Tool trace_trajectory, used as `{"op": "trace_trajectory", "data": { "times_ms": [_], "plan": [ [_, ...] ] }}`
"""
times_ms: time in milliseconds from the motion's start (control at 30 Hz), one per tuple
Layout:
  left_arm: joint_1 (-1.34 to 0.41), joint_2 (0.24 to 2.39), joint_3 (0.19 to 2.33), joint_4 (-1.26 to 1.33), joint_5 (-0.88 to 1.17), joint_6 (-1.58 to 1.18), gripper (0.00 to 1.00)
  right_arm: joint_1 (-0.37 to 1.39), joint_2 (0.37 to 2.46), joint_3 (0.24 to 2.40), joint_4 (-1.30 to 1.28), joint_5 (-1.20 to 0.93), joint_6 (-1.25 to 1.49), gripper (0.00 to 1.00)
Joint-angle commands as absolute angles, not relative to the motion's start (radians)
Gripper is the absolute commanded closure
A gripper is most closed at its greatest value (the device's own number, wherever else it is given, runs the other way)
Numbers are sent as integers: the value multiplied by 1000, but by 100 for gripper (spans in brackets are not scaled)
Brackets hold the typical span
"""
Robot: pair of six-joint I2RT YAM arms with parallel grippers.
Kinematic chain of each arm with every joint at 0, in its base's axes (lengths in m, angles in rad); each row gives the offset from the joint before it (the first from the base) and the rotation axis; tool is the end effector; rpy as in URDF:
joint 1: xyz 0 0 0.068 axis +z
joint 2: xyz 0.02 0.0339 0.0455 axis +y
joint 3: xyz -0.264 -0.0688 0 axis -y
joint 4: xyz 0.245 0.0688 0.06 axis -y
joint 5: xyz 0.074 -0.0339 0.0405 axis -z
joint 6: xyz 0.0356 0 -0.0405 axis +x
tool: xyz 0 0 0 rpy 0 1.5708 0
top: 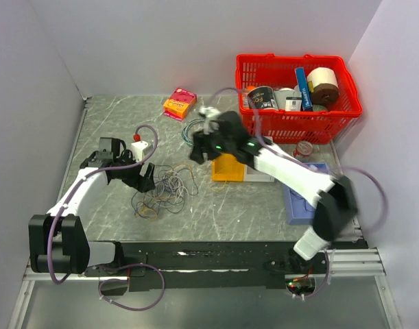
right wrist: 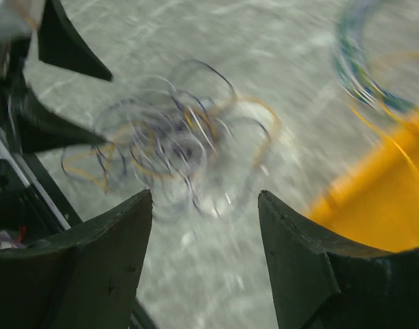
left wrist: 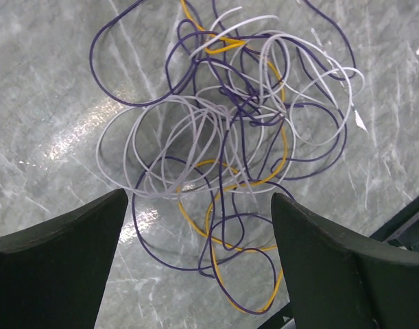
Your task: Untangle the cables
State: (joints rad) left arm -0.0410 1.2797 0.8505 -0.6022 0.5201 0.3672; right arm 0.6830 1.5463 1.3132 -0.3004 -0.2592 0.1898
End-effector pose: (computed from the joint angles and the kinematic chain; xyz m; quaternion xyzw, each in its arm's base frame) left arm 0.2449 -0.0278 0.2290 0.2559 0.8982 -0.2027 0.2943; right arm 0.2728 0.2337 0.3241 -0.2724 0.8195 0.3095 0.3980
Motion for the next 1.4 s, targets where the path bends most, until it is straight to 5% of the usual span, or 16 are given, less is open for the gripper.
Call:
{"op": "trace_trajectory", "data": {
  "times_ms": [0, 367, 500, 967, 1367],
  "plan": [
    [-41, 1261, 828, -543, 479, 351, 9, 729, 1807, 1533, -268, -377, 189, 32],
    [-40, 1282, 799, -512, 439, 342, 13, 747, 2229, 1887, -374, -440, 158, 42],
    [-40, 1293, 802, -514, 446, 342, 14, 747, 2244, 1873, -370, -434, 149, 51],
    [-40, 1296, 811, -522, 446, 341, 13, 747, 2241, 1804, -370, -443, 133, 58],
    [-40, 1305, 818, -525, 449, 341, 13, 747, 2182, 1783, -387, -425, 121, 53]
  ]
}}
